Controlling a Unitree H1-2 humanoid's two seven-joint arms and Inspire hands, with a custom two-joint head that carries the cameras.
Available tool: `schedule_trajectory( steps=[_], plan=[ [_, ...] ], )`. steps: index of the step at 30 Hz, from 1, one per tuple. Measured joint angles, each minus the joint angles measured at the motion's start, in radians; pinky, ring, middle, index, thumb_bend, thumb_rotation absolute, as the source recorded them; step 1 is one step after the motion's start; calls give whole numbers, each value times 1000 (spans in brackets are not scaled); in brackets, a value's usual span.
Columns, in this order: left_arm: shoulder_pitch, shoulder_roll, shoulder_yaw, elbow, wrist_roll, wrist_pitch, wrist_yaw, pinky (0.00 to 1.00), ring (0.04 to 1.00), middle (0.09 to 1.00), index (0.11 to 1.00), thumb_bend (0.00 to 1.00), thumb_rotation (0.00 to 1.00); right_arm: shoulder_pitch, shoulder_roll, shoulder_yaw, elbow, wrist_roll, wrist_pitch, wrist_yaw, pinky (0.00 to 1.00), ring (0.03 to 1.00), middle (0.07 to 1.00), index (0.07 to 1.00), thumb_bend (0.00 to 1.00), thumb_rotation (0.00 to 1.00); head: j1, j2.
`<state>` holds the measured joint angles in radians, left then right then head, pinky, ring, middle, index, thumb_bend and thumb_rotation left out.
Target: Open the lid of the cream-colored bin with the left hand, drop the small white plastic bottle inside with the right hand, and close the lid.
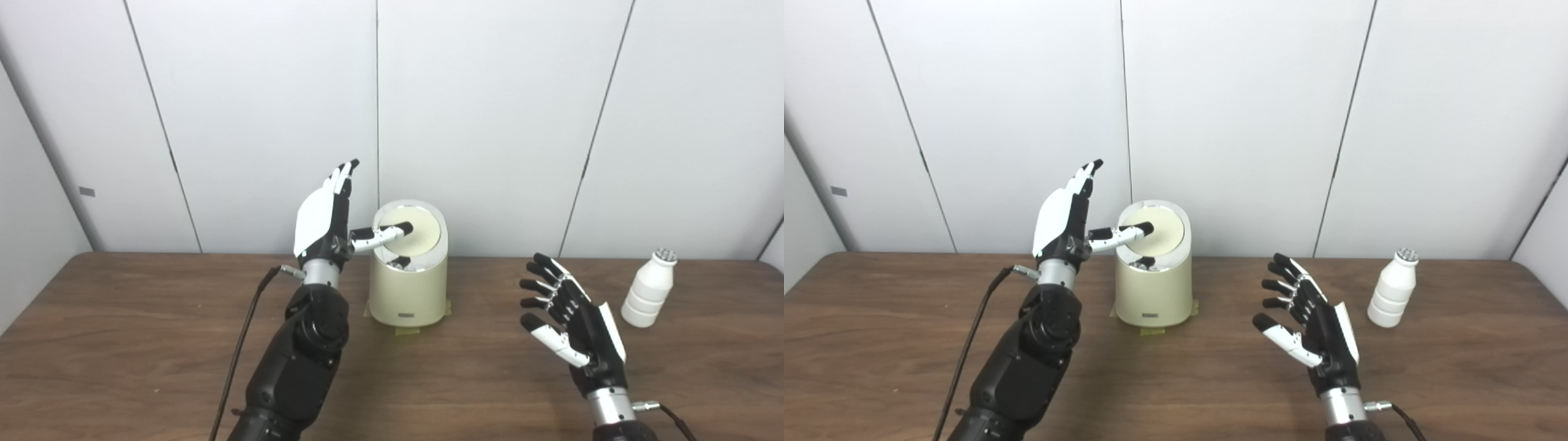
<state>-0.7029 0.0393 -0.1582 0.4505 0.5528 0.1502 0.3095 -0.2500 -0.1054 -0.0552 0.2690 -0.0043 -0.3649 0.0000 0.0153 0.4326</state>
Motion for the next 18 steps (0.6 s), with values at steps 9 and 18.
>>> schedule_trajectory(
  steps=[9,18],
  plan=[
    [-8,4,-38,29,23,33,5,847,1000,1000,1000,917,274,2,0,0,-4,-1,0,0,627,758,845,852,784,543,-3,5],
    [-14,16,-70,35,38,66,1,881,1000,1000,1000,911,228,2,1,-1,-5,5,0,0,637,763,852,854,778,533,-6,8]
  ],
)
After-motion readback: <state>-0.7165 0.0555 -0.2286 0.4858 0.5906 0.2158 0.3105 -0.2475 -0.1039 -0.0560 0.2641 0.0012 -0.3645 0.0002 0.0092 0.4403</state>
